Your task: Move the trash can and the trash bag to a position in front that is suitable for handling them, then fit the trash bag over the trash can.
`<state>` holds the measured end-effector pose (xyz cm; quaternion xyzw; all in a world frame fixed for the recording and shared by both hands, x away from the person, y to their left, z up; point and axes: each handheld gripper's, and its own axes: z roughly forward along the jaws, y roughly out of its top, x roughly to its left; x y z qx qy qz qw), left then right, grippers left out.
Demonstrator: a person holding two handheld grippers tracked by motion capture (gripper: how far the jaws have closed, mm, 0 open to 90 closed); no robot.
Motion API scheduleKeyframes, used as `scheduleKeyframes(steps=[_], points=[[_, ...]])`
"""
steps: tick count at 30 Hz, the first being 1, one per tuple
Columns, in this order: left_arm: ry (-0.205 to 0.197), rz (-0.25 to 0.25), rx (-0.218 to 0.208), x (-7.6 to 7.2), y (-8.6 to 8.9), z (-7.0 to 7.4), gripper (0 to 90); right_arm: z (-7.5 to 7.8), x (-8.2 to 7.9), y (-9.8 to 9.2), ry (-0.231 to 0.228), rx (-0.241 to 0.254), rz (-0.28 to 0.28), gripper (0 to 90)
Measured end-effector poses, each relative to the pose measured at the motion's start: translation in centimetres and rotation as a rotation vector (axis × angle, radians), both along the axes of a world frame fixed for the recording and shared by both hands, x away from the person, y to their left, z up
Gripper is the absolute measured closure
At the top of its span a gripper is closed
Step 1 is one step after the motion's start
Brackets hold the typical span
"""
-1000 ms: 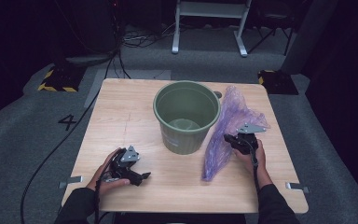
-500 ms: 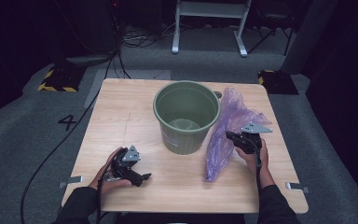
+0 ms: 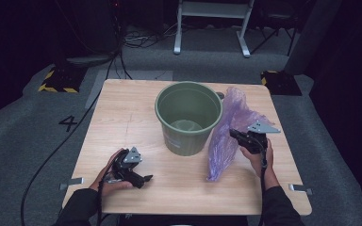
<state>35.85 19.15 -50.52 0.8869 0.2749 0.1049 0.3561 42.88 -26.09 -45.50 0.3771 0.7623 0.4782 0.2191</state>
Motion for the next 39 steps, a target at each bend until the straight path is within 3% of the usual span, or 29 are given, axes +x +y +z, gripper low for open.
scheduleKeyframes(steps=[11,21,23,25,31,34,39], points=[[0.000,-0.003,0.000,0.0,0.0,0.0,2.0,1.9,-0.5,-1.0,-0.055,0.036,-0.027,90.0],[0.001,-0.017,0.011,0.2,-0.1,0.1,1.4,3.7,-0.5,-1.4,-0.096,0.025,-0.048,90.0],[0.011,-0.031,0.010,0.1,-0.2,0.3,4.7,4.3,-0.6,-1.5,-0.112,0.025,-0.046,90.0],[0.003,-0.042,0.005,0.0,-0.3,0.5,16.3,4.8,-0.8,-1.4,-0.125,0.024,-0.046,90.0],[0.006,-0.060,0.038,-0.3,-1.1,0.9,16.1,6.5,-1.1,-1.2,-0.159,0.028,-0.037,90.0],[0.003,-0.059,0.037,-0.4,-2.0,1.6,16.3,7.4,-1.4,-1.2,-0.180,0.033,-0.039,90.0],[-0.048,-0.100,-0.024,-0.8,-3.0,3.8,16.6,9.0,-1.7,-0.9,-0.207,0.045,-0.030,90.0]])
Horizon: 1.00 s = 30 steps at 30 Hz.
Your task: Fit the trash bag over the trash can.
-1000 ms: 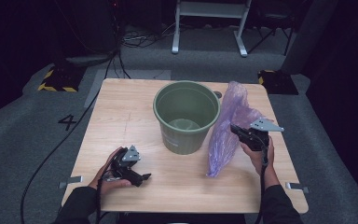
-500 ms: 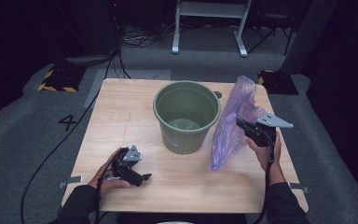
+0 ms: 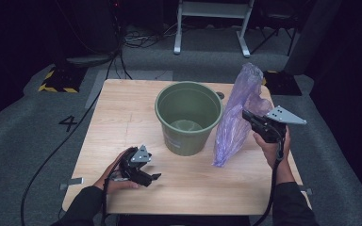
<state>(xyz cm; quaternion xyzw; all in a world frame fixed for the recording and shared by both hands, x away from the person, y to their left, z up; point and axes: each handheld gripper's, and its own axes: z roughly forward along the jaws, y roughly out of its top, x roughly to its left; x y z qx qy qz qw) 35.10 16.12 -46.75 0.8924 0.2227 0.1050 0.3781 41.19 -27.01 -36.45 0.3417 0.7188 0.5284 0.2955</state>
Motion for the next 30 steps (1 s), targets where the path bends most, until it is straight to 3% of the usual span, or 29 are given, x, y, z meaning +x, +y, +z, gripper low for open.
scheduleKeyframes(steps=[8,13,17,24,26,30], points=[[-0.073,-0.041,-0.075,-1.0,-0.1,3.2,16.7,2.6,-0.4,1.2,-0.051,0.009,0.037,90.0],[-0.115,-0.036,-0.149,-1.6,0.2,5.3,16.6,4.1,-0.6,1.7,-0.070,0.030,0.057,90.0],[-0.137,-0.063,-0.195,-2.5,0.1,7.2,16.5,5.1,-0.4,2.5,-0.079,0.032,0.069,90.0],[-0.203,-0.107,-0.213,-3.8,-0.9,10.1,16.4,5.9,-0.6,3.4,-0.092,0.031,0.097,90.0],[-0.248,-0.105,-0.208,-4.0,-1.3,10.3,16.0,6.1,-0.8,3.3,-0.099,0.038,0.098,90.0],[-0.249,-0.099,-0.188,-3.5,-2.3,10.3,16.5,6.8,-1.0,3.1,-0.107,0.058,0.098,90.0]])
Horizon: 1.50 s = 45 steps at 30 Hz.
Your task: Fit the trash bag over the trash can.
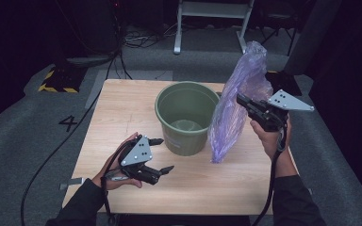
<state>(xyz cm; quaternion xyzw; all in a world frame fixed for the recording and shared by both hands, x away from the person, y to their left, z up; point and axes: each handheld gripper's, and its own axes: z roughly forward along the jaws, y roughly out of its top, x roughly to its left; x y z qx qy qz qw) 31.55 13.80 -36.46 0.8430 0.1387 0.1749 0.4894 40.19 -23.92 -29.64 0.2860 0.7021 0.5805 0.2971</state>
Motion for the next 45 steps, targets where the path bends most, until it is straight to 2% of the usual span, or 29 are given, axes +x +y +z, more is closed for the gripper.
scheduleKeyframes(steps=[1,4,5,11,16,23,26,28,30,31,34,38,40,43,45], points=[[0.020,0.000,0.004,0.3,-0.2,0.2,16.2,0.2,0.0,0.1,-0.002,0.003,0.003,90.0],[0.006,0.012,-0.003,0.9,-0.4,1.0,16.4,0.8,-0.1,0.5,-0.013,0.001,0.011,90.0],[0.002,0.013,-0.013,1.2,-0.4,1.3,16.2,1.0,-0.1,0.7,-0.018,0.000,0.015,90.0],[0.049,-0.013,-0.098,3.2,-0.8,3.9,15.7,1.4,0.6,1.9,-0.020,0.003,0.011,90.0],[0.073,-0.041,-0.131,4.5,-1.9,5.4,15.6,1.5,1.9,3.1,-0.016,-0.008,0.005,90.0],[0.050,-0.069,-0.101,5.3,-4.9,6.4,15.6,1.7,3.0,4.2,-0.009,0.003,-0.012,90.0],[0.059,-0.061,-0.083,5.8,-5.9,6.4,15.7,1.5,3.3,4.7,-0.007,0.012,-0.011,90.0],[0.057,-0.023,-0.061,6.3,-6.5,6.3,16.6,1.5,3.4,5.0,-0.008,0.017,-0.006,90.0],[0.046,-0.005,-0.046,6.7,-6.9,6.1,21.6,1.4,3.4,5.3,-0.012,0.013,-0.004,90.0],[0.033,0.026,-0.030,6.9,-7.1,6.1,27.1,1.4,3.4,5.5,-0.014,0.010,-0.002,90.0],[0.004,0.049,-0.019,7.4,-7.1,6.0,45.1,1.4,3.3,5.5,-0.019,0.020,0.006,90.0],[-0.006,0.078,-0.006,8.1,-6.8,5.7,63.0,1.3,3.0,5.5,-0.022,0.032,0.026,90.0],[-0.016,0.095,0.011,8.5,-6.8,5.6,68.2,1.1,2.9,5.6,-0.027,0.026,0.041,90.0],[-0.055,0.141,0.056,8.9,-7.0,5.3,71.9,0.7,2.6,5.5,-0.026,0.022,0.064,90.0],[-0.059,0.155,0.067,9.2,-7.0,5.1,73.0,0.3,2.4,5.4,-0.027,0.013,0.077,90.0]])
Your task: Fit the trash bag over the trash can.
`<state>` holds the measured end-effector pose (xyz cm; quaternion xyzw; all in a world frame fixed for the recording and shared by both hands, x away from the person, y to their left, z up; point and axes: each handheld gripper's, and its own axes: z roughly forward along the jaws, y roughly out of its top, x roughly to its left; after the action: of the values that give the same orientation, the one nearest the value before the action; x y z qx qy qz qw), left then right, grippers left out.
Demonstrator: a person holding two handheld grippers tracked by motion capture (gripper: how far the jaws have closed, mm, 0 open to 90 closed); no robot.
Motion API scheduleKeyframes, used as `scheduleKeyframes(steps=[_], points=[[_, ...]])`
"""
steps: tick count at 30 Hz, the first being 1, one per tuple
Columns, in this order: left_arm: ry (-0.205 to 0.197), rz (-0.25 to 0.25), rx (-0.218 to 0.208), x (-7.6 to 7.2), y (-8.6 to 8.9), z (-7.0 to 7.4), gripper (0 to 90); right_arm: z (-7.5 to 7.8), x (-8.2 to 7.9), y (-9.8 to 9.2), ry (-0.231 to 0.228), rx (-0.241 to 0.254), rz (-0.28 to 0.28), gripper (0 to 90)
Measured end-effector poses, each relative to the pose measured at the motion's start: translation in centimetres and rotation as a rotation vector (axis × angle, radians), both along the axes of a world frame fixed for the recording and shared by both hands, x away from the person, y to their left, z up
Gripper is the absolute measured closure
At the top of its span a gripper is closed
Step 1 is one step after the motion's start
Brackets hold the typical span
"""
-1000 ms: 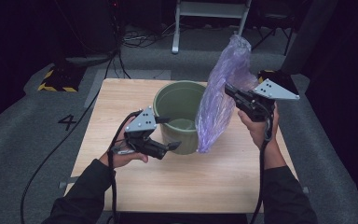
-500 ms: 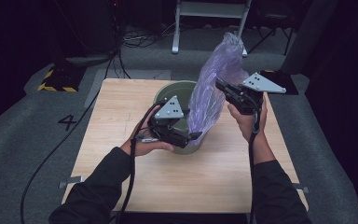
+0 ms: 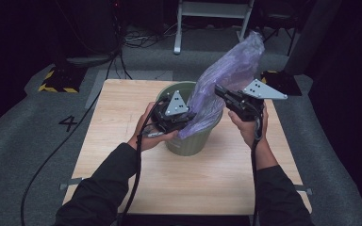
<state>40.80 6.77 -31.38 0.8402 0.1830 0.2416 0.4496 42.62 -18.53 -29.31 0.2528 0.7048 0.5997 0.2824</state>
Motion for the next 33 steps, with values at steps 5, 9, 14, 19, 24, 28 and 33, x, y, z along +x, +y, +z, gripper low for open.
scheduleKeyframes(steps=[5,9,14,19,24,28,33], points=[[-0.025,0.067,0.058,1.1,-0.4,-0.9,73.1,-1.2,-0.3,-0.1,0.016,-0.032,0.018,90.0],[-0.014,0.121,0.069,2.0,-0.2,-1.4,65.8,-2.4,-0.5,-0.2,0.032,-0.082,0.013,90.0],[-0.047,0.195,0.084,3.1,0.0,-1.5,60.9,-2.8,-0.6,-0.3,0.041,-0.096,0.001,90.0],[-0.028,0.245,0.092,4.0,0.0,-1.4,51.5,-2.8,-0.6,0.4,0.040,-0.114,-0.012,90.0],[0.064,0.168,-0.030,3.7,1.8,-1.0,29.2,-3.0,-0.6,0.9,0.047,-0.146,-0.021,90.0],[0.089,0.082,-0.103,3.0,2.8,-0.4,25.0,-3.3,-0.8,1.0,0.046,-0.154,-0.018,90.0],[0.071,-0.053,-0.080,1.8,1.2,0.0,21.6,-3.6,-1.1,1.3,0.048,-0.176,-0.003,90.0]])
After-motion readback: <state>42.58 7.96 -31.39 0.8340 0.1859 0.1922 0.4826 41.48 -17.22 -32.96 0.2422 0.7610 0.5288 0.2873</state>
